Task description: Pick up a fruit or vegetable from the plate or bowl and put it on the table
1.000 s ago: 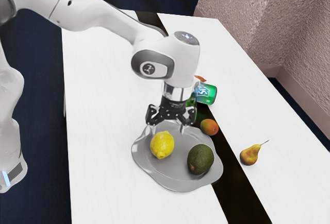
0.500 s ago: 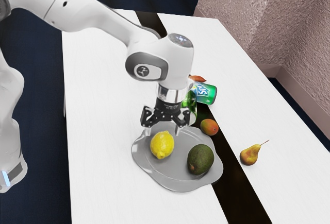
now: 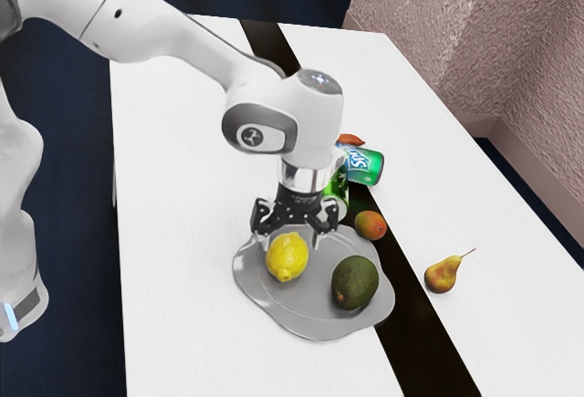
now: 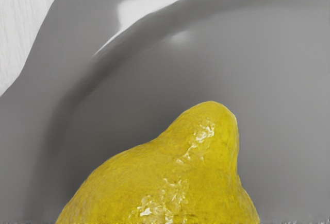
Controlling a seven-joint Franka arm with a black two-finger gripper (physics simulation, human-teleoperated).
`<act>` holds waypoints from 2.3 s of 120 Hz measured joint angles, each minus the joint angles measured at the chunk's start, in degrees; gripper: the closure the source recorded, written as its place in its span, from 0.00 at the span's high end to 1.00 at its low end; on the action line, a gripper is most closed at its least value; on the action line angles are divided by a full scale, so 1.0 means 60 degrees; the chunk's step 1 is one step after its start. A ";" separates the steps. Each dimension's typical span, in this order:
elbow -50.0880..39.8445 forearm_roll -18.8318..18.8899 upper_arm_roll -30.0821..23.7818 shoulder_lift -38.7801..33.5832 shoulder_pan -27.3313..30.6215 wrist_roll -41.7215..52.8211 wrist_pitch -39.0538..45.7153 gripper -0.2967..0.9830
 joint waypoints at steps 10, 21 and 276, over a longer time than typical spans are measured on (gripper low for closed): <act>0.0000 -0.0039 -0.0008 0.0029 0.0002 -0.0010 0.0075 0.77; -0.0142 -0.0078 -0.0010 0.0050 0.0008 -0.0019 0.0177 0.77; -0.0074 -0.0205 0.2847 -0.1664 0.0716 0.0671 -0.0812 0.75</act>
